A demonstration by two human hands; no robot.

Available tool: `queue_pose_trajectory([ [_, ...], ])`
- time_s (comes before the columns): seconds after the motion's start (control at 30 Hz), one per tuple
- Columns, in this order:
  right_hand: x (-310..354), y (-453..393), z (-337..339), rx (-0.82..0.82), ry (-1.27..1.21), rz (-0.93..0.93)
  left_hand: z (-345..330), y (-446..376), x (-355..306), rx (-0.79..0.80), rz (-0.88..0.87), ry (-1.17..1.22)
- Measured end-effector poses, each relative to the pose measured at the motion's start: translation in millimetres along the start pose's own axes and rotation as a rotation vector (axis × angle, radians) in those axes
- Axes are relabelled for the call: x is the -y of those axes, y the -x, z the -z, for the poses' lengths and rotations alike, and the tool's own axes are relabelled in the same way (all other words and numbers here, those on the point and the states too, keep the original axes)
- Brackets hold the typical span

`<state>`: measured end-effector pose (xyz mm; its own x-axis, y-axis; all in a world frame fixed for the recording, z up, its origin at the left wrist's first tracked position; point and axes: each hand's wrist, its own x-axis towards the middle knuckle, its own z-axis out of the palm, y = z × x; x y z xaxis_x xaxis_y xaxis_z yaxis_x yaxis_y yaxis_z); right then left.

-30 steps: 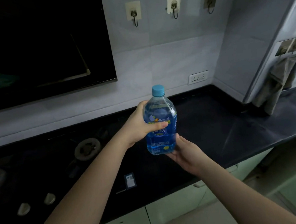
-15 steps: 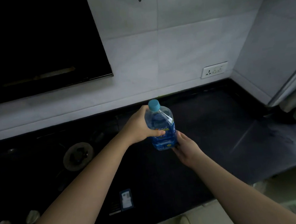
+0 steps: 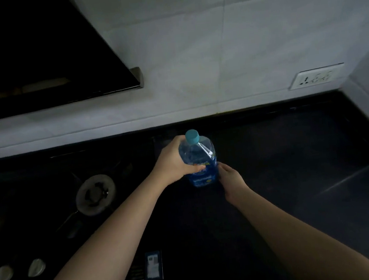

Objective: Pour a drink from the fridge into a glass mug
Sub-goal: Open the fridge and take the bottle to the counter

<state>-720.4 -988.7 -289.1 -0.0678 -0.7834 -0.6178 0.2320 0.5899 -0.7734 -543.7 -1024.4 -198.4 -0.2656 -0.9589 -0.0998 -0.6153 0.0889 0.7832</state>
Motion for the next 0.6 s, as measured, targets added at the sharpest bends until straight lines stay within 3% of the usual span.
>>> queue_pose_trajectory([
  [0.33,1.4,-27.5,-12.9,0.042,-0.186,-0.199,-1.7,-19.9,39.2,-0.028,0.092,0.011],
  [0.47,4.8,-28.7,-15.7,0.129,-0.097,-0.206,2.5,-25.0,42.4,-0.017,0.079,-0.002],
  [0.6,5.7,-26.0,-16.9,0.108,-0.139,-0.188,1.3,-26.5,44.4,-0.011,0.065,-0.034],
])
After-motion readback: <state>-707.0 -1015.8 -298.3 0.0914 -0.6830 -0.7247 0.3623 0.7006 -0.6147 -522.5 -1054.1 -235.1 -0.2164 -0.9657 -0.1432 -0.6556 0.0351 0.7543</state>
